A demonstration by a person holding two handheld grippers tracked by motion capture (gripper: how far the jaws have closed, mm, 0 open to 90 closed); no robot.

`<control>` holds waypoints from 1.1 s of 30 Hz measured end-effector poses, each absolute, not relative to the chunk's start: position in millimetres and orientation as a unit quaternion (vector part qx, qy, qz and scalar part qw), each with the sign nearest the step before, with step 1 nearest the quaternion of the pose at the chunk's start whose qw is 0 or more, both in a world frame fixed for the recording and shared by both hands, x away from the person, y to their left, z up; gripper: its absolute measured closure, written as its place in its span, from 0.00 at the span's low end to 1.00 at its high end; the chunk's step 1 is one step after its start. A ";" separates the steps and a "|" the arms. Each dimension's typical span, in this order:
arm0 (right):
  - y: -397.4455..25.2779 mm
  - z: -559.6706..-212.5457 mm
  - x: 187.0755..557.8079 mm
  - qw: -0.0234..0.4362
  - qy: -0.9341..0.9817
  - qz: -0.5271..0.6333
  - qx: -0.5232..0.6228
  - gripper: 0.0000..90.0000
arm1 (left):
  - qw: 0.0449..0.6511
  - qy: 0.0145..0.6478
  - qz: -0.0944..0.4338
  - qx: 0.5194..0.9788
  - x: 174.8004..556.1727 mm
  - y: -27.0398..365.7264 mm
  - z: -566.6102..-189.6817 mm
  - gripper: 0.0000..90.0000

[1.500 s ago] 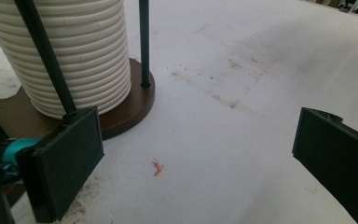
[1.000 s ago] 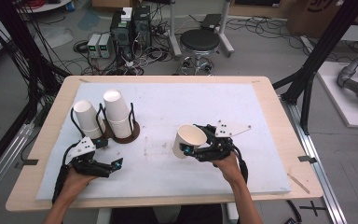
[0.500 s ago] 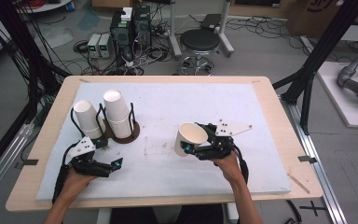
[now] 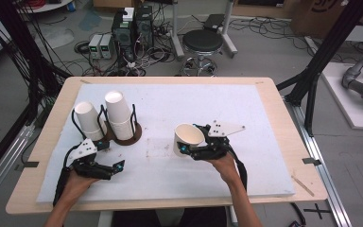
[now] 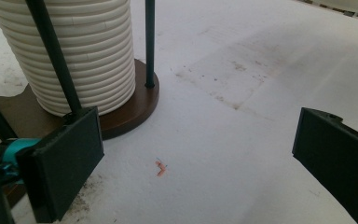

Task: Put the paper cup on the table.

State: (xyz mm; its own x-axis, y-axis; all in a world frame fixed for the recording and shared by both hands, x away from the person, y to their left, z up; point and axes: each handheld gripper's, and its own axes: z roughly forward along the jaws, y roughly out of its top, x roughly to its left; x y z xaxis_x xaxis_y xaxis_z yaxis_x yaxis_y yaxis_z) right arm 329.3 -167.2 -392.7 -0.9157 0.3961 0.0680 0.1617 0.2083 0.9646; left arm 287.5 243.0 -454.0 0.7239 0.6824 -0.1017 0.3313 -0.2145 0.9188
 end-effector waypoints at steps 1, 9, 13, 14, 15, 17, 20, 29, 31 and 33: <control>-166.0 -393.5 330.2 0.097 0.772 0.601 0.183 0.37 | 0.531 0.333 0.166 0.761 287.5 243.0 -454.1 0.02; -154.3 -403.9 338.4 0.100 0.785 0.577 0.202 0.37 | 0.529 0.331 0.167 0.764 287.5 242.6 -453.9 0.02; -149.1 -408.4 342.4 0.104 0.791 0.565 0.211 0.37 | 0.528 0.331 0.165 0.765 288.0 242.6 -454.0 0.02; -147.6 -409.8 343.2 0.106 0.793 0.561 0.214 0.37 | 0.527 0.332 0.165 0.765 288.0 242.4 -454.0 0.02; -146.1 -411.2 343.9 0.107 0.795 0.556 0.216 0.37 | 0.527 0.332 0.166 0.764 288.0 242.1 -454.1 0.02; -142.2 -414.1 345.4 0.111 0.800 0.548 0.218 0.37 | 0.527 0.332 0.166 0.764 288.0 242.0 -454.1 0.02; -136.3 -417.9 346.9 0.113 0.802 0.544 0.218 0.37 | 0.527 0.331 0.166 0.765 288.0 242.0 -454.1 0.02; -119.1 -431.8 349.7 0.119 0.826 0.506 0.218 0.37 | 0.526 0.331 0.166 0.766 287.9 241.9 -454.0 0.02; -117.0 -433.3 349.5 0.121 0.828 0.502 0.219 0.37 | 0.527 0.328 0.165 0.766 287.9 242.1 -454.0 0.02; -115.8 -434.3 349.1 0.122 0.829 0.499 0.219 0.37 | 0.528 0.329 0.164 0.765 287.8 242.1 -454.1 0.02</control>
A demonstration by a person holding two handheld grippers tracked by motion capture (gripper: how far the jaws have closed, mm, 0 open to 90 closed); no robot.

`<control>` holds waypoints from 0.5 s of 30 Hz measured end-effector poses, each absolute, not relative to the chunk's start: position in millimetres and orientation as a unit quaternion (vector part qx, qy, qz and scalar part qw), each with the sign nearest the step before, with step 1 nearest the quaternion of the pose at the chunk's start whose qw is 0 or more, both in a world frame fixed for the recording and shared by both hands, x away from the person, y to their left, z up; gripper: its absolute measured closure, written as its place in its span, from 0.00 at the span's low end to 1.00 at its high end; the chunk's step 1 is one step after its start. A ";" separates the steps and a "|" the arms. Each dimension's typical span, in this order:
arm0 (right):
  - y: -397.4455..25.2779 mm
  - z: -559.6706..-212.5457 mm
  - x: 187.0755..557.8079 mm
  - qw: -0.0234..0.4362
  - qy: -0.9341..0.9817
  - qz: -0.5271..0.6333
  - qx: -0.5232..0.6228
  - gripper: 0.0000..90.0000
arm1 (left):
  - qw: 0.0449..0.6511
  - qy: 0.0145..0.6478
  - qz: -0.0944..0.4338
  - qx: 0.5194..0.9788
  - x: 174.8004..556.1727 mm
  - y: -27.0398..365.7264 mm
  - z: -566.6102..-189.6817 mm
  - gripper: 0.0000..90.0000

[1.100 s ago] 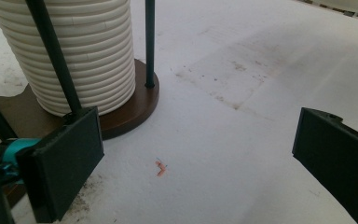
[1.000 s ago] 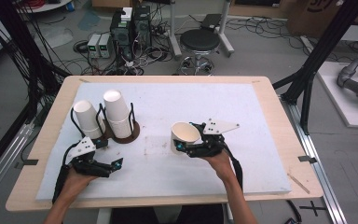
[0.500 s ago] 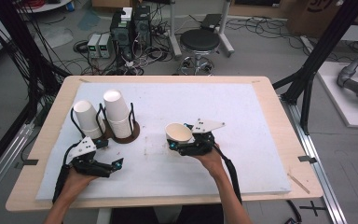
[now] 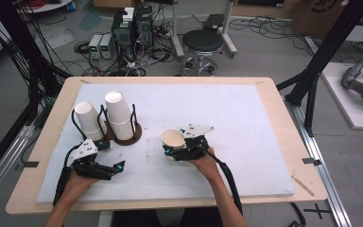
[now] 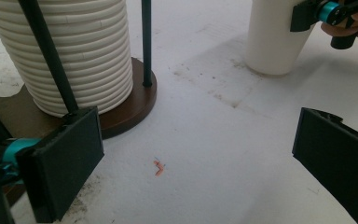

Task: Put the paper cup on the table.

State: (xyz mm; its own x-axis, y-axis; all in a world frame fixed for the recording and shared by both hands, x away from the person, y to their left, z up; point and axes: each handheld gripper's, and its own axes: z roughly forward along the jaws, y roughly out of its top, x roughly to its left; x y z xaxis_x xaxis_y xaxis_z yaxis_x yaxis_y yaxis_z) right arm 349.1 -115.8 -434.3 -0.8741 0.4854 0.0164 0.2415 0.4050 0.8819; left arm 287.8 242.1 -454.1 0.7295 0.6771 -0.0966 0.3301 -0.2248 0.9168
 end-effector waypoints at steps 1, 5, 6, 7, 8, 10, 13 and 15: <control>-115.4 -434.7 349.0 0.123 0.829 0.499 0.220 0.37 | 0.529 0.329 0.164 0.765 287.8 242.1 -454.0 0.02; -113.5 -435.7 348.6 0.126 0.830 0.498 0.217 0.37 | 0.528 0.329 0.164 0.765 287.8 242.1 -454.1 0.02; -113.2 -436.0 348.6 0.128 0.830 0.498 0.216 0.37 | 0.528 0.328 0.165 0.765 287.9 242.1 -454.0 0.02; -113.1 -436.1 348.7 0.131 0.830 0.497 0.216 0.37 | 0.528 0.329 0.164 0.765 287.7 242.0 -454.1 0.02; -113.0 -436.4 348.6 0.128 0.831 0.496 0.216 0.37 | 0.528 0.329 0.164 0.765 287.7 242.0 -454.1 0.02; -112.7 -437.4 348.7 0.130 0.832 0.494 0.217 0.37 | 0.528 0.328 0.164 0.766 287.9 242.1 -454.1 0.02; -113.4 -438.0 347.9 0.129 0.831 0.495 0.218 0.37 | 0.528 0.328 0.164 0.766 287.9 242.1 -454.1 0.02; -113.5 -438.2 347.8 0.129 0.831 0.496 0.217 0.37 | 0.530 0.327 0.163 0.766 287.9 242.2 -454.1 0.02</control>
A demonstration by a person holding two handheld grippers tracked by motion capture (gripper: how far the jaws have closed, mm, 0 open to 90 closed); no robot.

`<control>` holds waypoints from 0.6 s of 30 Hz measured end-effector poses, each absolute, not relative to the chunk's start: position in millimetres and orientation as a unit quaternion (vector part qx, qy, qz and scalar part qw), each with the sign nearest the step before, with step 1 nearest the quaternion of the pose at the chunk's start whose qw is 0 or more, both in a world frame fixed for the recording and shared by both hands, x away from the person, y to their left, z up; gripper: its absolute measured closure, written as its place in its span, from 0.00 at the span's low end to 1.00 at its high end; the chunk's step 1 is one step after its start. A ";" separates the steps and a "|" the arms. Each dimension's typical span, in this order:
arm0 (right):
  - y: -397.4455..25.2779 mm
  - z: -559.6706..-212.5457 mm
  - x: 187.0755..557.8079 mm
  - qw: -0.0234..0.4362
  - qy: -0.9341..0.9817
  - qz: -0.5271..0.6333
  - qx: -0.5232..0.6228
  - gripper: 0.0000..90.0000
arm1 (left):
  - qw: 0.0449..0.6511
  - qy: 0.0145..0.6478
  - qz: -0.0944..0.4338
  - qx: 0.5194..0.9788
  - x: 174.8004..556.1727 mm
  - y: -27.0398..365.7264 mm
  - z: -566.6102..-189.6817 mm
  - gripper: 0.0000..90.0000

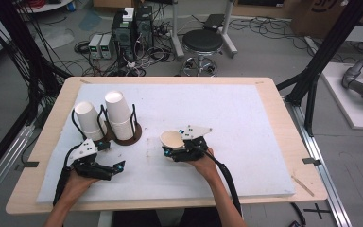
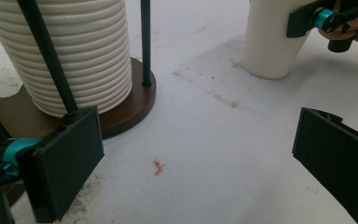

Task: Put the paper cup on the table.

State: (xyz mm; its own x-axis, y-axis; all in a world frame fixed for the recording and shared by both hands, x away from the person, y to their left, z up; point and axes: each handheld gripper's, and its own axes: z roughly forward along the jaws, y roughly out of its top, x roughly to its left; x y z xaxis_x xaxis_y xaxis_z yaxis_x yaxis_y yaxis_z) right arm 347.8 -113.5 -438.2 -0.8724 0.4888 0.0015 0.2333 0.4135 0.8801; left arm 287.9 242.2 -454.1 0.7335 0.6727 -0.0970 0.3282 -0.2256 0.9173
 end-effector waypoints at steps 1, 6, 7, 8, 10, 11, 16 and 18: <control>-113.5 -438.3 347.8 0.129 0.831 0.496 0.218 0.37 | 0.530 0.327 0.163 0.765 287.7 242.2 -454.1 0.02; -113.9 -438.7 347.8 0.130 0.830 0.496 0.218 0.35 | 0.529 0.327 0.163 0.766 287.7 242.1 -454.1 0.02; -113.9 -438.7 347.7 0.130 0.831 0.496 0.219 0.34 | 0.529 0.328 0.163 0.765 287.8 242.0 -454.1 0.02; -113.7 -438.9 347.6 0.130 0.831 0.495 0.219 0.32 | 0.529 0.328 0.163 0.766 288.0 242.1 -454.1 0.02; -113.1 -439.3 347.4 0.132 0.832 0.493 0.218 0.29 | 0.528 0.327 0.163 0.766 288.1 242.2 -454.1 0.02; -112.8 -439.5 347.0 0.132 0.832 0.492 0.219 0.28 | 0.528 0.327 0.163 0.767 288.1 242.2 -454.1 0.02; -111.4 -442.1 346.4 0.130 0.844 0.475 0.214 0.22 | 0.528 0.326 0.163 0.767 287.8 242.0 -454.1 0.02; -111.8 -443.0 345.8 0.130 0.844 0.473 0.214 0.21 | 0.529 0.326 0.162 0.767 287.7 241.9 -454.1 0.02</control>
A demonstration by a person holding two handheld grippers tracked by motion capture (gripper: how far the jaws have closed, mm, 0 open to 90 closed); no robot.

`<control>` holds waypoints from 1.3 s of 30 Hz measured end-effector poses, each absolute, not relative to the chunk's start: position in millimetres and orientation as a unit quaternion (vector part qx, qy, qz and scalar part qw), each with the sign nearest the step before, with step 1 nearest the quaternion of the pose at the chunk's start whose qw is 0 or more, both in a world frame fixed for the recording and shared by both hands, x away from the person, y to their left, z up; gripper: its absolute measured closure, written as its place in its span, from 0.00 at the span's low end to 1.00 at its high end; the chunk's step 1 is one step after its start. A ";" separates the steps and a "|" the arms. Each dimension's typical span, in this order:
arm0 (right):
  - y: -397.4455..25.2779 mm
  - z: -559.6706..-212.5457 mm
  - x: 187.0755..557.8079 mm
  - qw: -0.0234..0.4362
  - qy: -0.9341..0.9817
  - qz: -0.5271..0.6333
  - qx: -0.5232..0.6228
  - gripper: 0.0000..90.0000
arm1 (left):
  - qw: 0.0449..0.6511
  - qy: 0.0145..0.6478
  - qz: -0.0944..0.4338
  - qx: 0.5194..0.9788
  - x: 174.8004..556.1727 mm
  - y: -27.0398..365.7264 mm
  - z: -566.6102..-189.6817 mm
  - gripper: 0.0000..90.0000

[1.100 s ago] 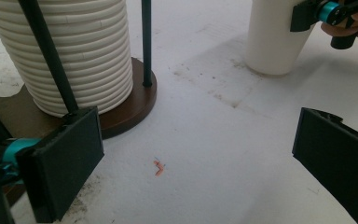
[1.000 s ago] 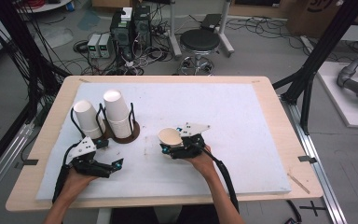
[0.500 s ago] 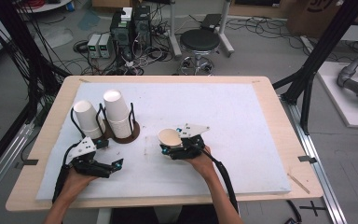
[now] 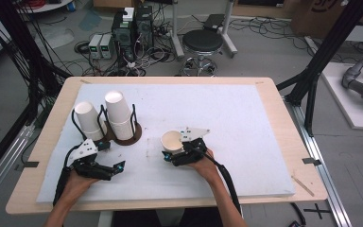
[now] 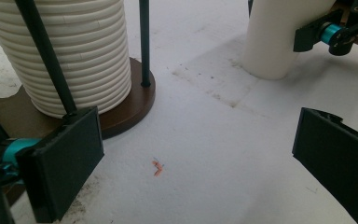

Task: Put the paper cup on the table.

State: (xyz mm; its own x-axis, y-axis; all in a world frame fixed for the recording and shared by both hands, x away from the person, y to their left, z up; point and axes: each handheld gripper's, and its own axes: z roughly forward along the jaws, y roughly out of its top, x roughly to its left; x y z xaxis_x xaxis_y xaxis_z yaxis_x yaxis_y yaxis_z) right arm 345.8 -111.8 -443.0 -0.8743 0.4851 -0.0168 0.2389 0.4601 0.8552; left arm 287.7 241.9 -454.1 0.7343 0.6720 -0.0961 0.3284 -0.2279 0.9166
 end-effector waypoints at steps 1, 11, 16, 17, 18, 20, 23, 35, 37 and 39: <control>-112.0 -443.1 345.3 0.128 0.844 0.476 0.214 0.21 | 0.529 0.326 0.162 0.767 287.7 241.9 -454.1 0.02; -114.1 -441.6 343.1 0.121 0.848 0.471 0.212 0.21 | 0.528 0.326 0.162 0.767 287.7 241.9 -454.1 0.02; -115.6 -441.9 342.3 0.123 0.853 0.460 0.213 0.21 | 0.529 0.326 0.161 0.767 287.9 242.1 -454.1 0.02; -116.9 -441.5 342.1 0.123 0.853 0.460 0.212 0.21 | 0.529 0.325 0.162 0.767 288.0 242.1 -454.1 0.02; -118.1 -440.9 341.5 0.122 0.854 0.460 0.212 0.21 | 0.529 0.326 0.161 0.767 287.9 242.1 -454.1 0.02; -121.9 -439.5 339.5 0.123 0.852 0.462 0.212 0.21 | 0.529 0.325 0.162 0.767 287.9 242.0 -454.1 0.02; -129.8 -439.1 336.5 0.127 0.850 0.465 0.212 0.21 | 0.529 0.325 0.162 0.767 287.9 242.2 -454.1 0.02; -174.1 -437.9 328.2 0.143 0.833 0.476 0.243 0.21 | 0.530 0.329 0.160 0.765 288.3 242.8 -454.1 0.02; -182.2 -438.5 327.1 0.151 0.828 0.478 0.250 0.21 | 0.530 0.329 0.160 0.765 288.4 242.8 -454.2 0.02; -191.2 -439.4 325.9 0.155 0.823 0.478 0.265 0.21 | 0.530 0.331 0.166 0.763 287.7 242.8 -454.1 0.02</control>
